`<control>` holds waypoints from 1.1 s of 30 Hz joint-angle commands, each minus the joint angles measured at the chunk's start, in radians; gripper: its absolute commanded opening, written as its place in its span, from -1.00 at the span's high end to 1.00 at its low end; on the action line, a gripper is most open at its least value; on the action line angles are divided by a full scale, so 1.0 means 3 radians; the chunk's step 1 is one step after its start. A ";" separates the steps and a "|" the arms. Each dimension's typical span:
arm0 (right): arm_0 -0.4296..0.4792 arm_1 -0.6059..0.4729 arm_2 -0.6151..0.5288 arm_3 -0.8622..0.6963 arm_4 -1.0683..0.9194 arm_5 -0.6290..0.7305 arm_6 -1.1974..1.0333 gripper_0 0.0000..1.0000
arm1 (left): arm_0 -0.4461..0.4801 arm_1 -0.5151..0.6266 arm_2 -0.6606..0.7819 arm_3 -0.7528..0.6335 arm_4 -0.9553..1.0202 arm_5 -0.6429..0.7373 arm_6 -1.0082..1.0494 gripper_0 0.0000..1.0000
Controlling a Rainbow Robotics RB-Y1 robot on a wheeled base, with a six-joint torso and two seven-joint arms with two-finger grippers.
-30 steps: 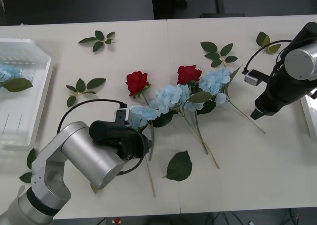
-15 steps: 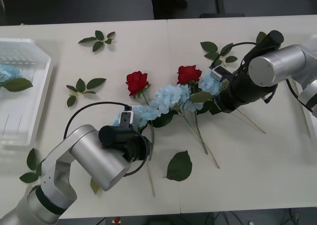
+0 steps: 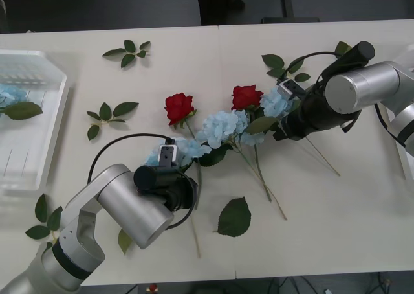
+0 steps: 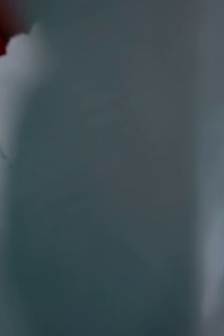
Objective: Place the red flowers into the right box and the blue flowers into the left box. If a person shows an open palm, hand one flower to the person first, then continue sorting.
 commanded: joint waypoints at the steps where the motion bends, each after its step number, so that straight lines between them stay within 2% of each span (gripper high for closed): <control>1: -0.0005 -0.0137 -0.0071 0.0024 0.0013 0.0002 0.0336 -1.00 | -0.0119 -0.0078 -0.0069 -0.0003 -0.0050 -0.0052 -0.0203 0.68; 2: -0.0005 -0.0142 -0.0071 0.0045 0.0028 0.0002 0.0346 -1.00 | -0.0124 -0.0083 -0.0069 -0.0003 -0.0055 -0.0052 -0.0203 0.81; 5: -0.0005 -0.0126 -0.0071 0.0121 0.0038 -0.0028 0.0371 -1.00 | -0.0124 -0.0078 -0.0069 -0.0003 -0.0055 -0.0052 -0.0208 0.99; 15: -0.0005 -0.0070 -0.0066 0.0300 0.0095 -0.0136 0.0433 -1.00 | -0.0155 0.0029 -0.0043 -0.0156 0.0012 -0.0012 -0.0218 1.00; 17: -0.0005 -0.0060 -0.0066 0.0305 0.0100 -0.0131 0.0438 -0.79 | -0.0155 0.0121 0.0039 -0.0386 0.0129 0.0152 -0.0223 1.00; 21: -0.0005 -0.0050 -0.0066 0.0321 0.0110 -0.0136 0.0428 0.40 | -0.0160 0.0402 0.0371 -0.1102 0.0584 0.0704 -0.0269 1.00; 23: 0.0000 -0.0039 -0.0066 0.0341 0.0110 -0.0151 0.0433 0.66 | -0.0175 0.0540 0.0637 -0.1445 0.0794 0.1093 -0.0300 1.00; 25: -0.0005 -0.0029 -0.0066 0.0367 0.0110 -0.0177 0.0438 0.81 | -0.0221 0.0678 0.1072 -0.1798 0.1034 0.1625 -0.0453 1.00; 27: -0.0005 -0.0014 -0.0066 0.0403 0.0110 -0.0202 0.0438 0.99 | -0.0324 0.0791 0.1588 -0.1936 0.1336 0.2116 -0.0791 1.00; 29: 0.0000 -0.0009 -0.0066 0.0413 0.0110 -0.0228 0.0448 1.00 | -0.0410 0.0903 0.2033 -0.1925 0.1581 0.2323 -0.1164 1.00; 32: -0.0005 -0.0009 -0.0066 0.0413 0.0090 -0.0228 0.0453 1.00 | -0.0487 0.1200 0.2754 -0.1634 0.1791 0.2323 -0.1818 1.00; 33: -0.0005 -0.0009 -0.0066 0.0413 0.0084 -0.0228 0.0453 1.00 | -0.0487 0.1251 0.2861 -0.1547 0.1822 0.2323 -0.1941 1.00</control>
